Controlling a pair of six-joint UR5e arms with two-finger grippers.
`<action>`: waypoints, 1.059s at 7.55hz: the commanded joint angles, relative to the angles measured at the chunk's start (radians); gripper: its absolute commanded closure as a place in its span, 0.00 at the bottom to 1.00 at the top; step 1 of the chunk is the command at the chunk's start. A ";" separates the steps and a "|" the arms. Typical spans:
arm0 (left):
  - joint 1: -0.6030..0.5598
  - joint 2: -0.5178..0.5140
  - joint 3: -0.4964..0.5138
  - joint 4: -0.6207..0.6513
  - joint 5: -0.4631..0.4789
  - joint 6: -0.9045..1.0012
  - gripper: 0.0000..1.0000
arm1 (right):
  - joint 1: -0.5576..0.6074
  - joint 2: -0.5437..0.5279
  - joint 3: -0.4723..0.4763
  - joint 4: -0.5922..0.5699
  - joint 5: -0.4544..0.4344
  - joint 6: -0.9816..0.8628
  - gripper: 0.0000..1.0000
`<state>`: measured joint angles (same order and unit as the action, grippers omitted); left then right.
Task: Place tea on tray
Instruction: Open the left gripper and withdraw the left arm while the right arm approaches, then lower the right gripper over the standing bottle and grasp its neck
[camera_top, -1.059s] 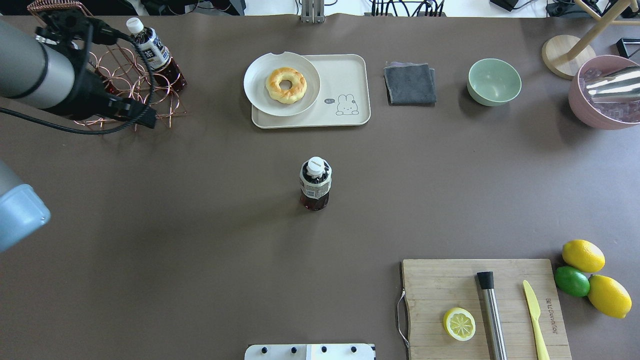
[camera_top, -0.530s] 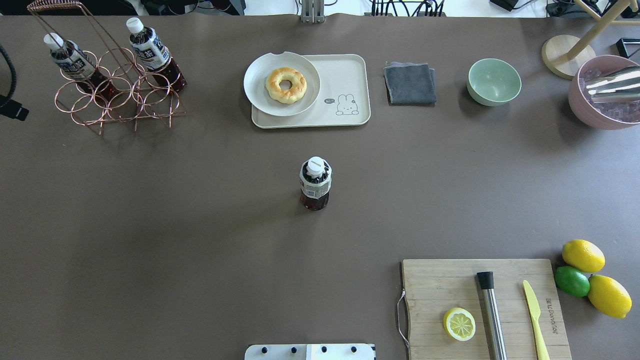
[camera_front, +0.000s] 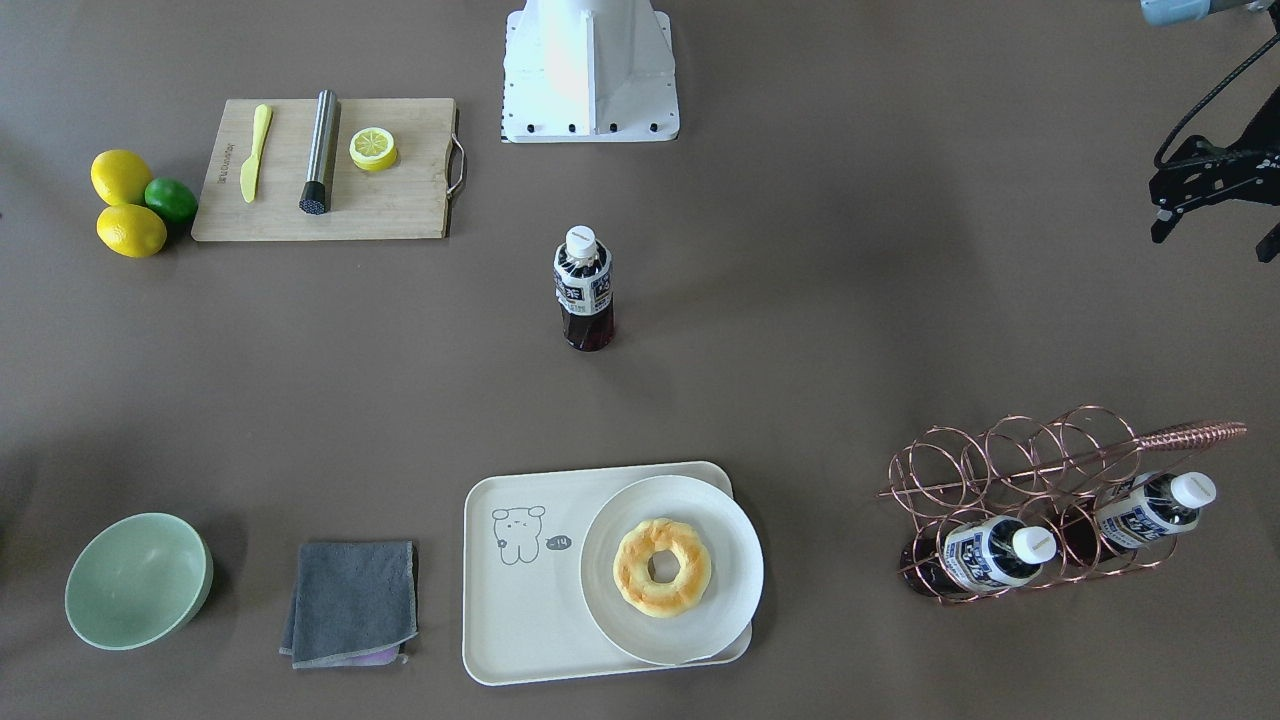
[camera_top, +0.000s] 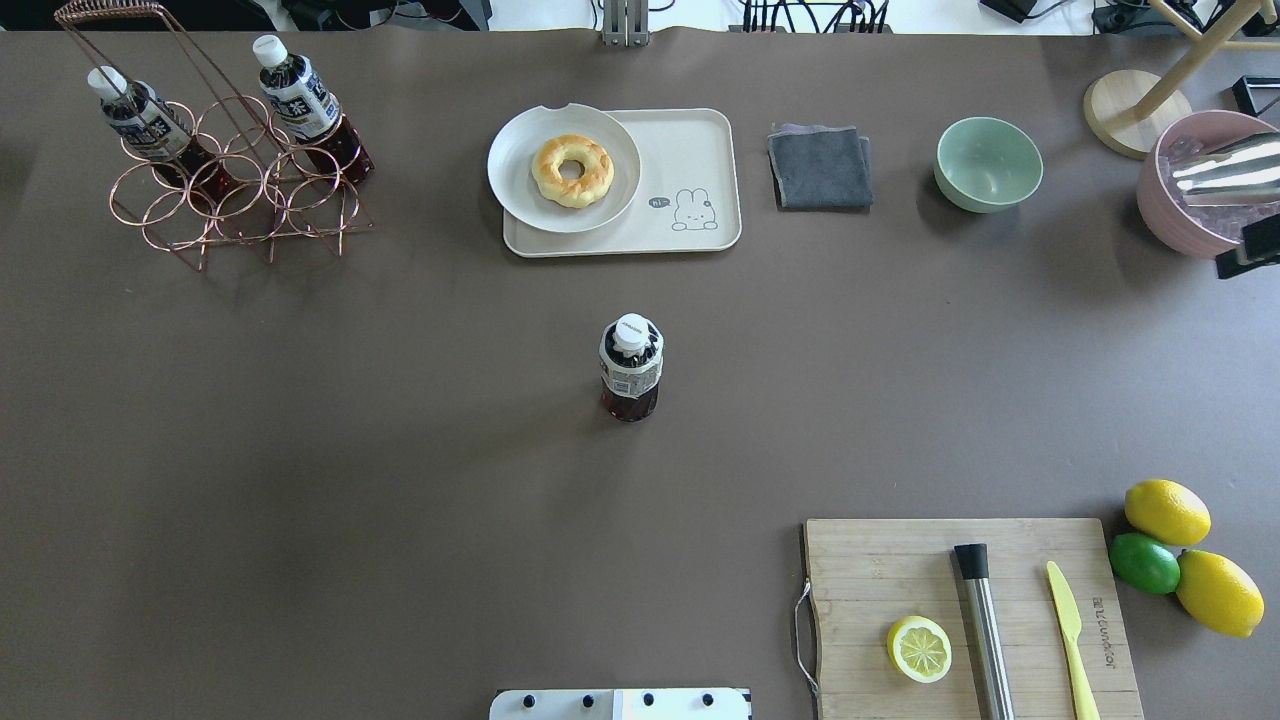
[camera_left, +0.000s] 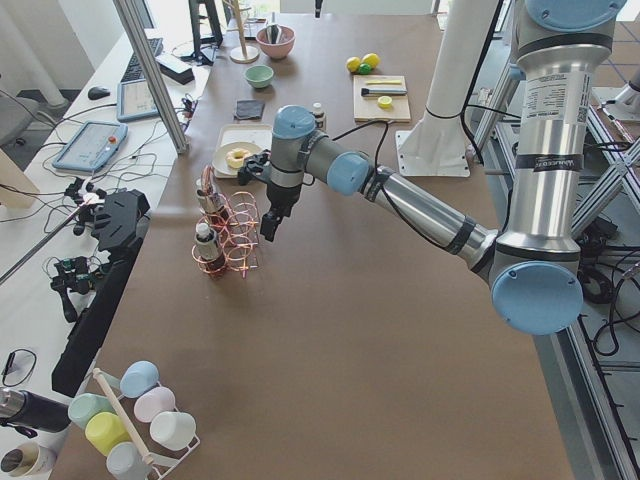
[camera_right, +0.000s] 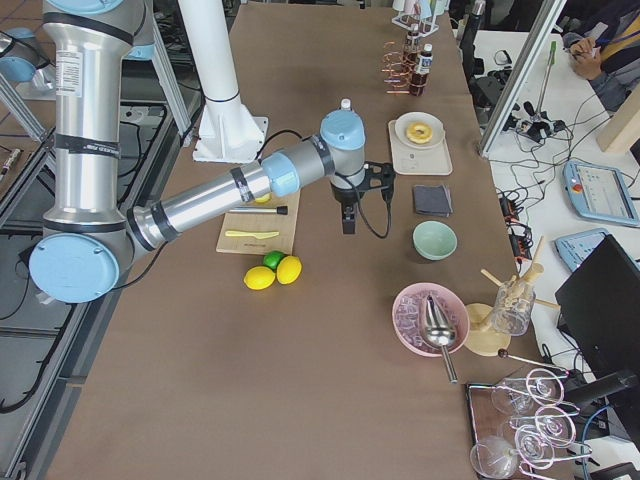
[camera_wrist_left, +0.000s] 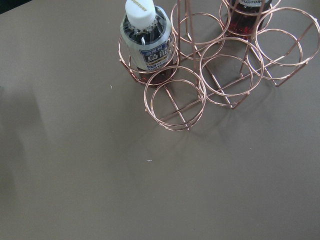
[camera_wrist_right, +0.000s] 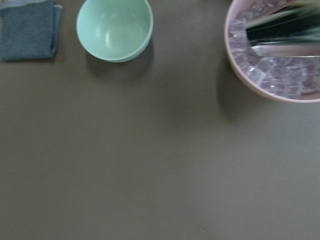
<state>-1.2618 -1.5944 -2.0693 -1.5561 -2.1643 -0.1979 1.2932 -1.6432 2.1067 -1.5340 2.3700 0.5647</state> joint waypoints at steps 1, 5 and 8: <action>-0.001 0.001 0.018 -0.002 0.000 0.003 0.02 | -0.327 0.251 0.075 -0.005 -0.123 0.443 0.00; 0.002 -0.018 0.047 -0.006 0.001 0.005 0.02 | -0.707 0.646 0.061 -0.280 -0.464 0.612 0.00; 0.002 -0.013 0.046 -0.006 0.001 0.005 0.02 | -0.807 0.859 -0.052 -0.433 -0.593 0.734 0.04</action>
<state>-1.2594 -1.6100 -2.0226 -1.5616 -2.1630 -0.1933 0.5414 -0.8876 2.1259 -1.9109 1.8446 1.2434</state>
